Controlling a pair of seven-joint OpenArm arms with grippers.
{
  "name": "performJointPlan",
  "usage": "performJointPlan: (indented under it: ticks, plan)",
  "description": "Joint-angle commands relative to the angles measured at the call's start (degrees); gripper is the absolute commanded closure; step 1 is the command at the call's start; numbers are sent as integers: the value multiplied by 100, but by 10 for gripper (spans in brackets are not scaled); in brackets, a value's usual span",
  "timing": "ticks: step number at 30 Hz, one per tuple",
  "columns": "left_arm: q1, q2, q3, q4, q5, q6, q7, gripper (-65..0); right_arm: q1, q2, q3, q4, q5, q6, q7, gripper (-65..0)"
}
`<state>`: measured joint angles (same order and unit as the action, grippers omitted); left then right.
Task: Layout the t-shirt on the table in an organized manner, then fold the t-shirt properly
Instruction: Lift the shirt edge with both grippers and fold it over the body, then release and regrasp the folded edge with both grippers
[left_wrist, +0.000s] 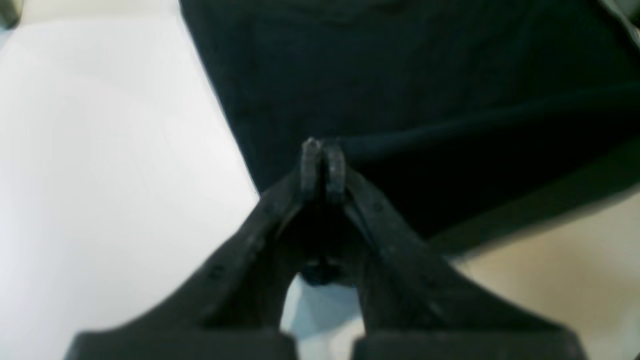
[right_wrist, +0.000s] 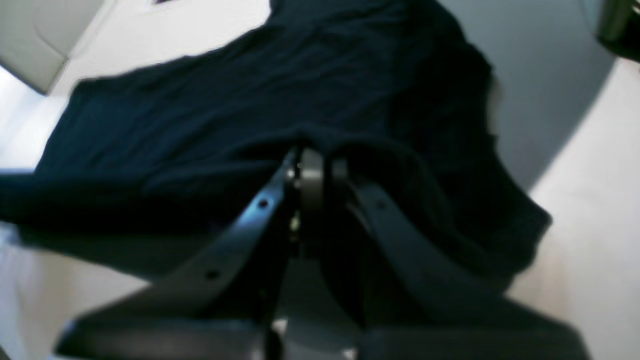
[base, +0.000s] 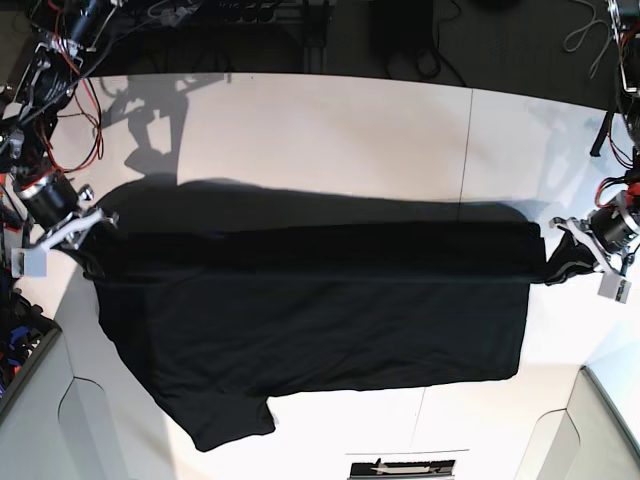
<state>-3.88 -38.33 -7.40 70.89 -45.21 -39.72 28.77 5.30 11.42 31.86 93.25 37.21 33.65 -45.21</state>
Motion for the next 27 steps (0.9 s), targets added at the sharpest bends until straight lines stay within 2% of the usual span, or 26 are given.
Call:
performJointPlan:
  ticks: [1, 3, 7, 8, 10, 11, 12, 13, 15, 16, 20, 24, 25, 26, 27]
  plan:
    - [-275, -146, 85, -122, -17, -28, -304, 0, 262, 79, 26, -59, -7, 4, 195, 0]
    - [-579, -98, 302, -522, 120, -28, -490, 0, 531, 81, 26, -407, -173, 2, 197, 0]
    - [-1010, 133, 409, -1134, 308, -28, -496, 0, 898, 79, 26, -1060, -251, 4, 195, 0]
    - [-1045, 186, 409, -1241, 310, -28, -496, 0, 953, 76, 26, -1196, -249, 2, 195, -63]
    - [-1051, 267, 409, -1357, 310, -28, -492, -6, 1014, 76, 26, -1408, -234, 0, 192, -272]
    - [-1049, 310, 407, -1390, 313, -28, -437, -35, 1027, 79, 26, -1475, -236, 0, 195, -340]
    - [-1036, 326, 407, -1399, 310, -28, -363, -76, 1025, 76, 26, -1495, -232, 0, 195, -377]
    - [-1029, 341, 407, -1399, 295, -28, -249, -123, 1025, 79, 26, -1495, -234, 0, 195, -384]
    - [-1038, 339, 407, -1397, 201, -28, -33, -201, 1025, 83, 28, -1488, -232, -2, 195, -384]
    - [-1040, 321, 407, -1394, 107, -28, 76, -214, 1025, 81, 28, -1471, -229, -2, 195, -384]
    - [-1034, 170, 369, -1220, -358, -28, 466, -213, 1023, 79, 83, -1353, -232, -44, 192, -384]
    - [-907, -7, 223, -741, -507, -28, 511, -213, 1023, 81, 321, -1325, -289, -44, 225, -376]
    - [-859, -28, 192, -616, -514, -28, 511, -213, 1023, 79, 372, -1325, -428, -44, 291, -336]
    - [-828, -42, 188, -492, -514, -28, 509, -208, 1023, 83, 376, -1325, -588, -44, 358, -262]
    - [-811, -33, 192, -396, -505, -28, 511, -179, 1023, 81, 376, -1325, -772, -44, 433, -155]
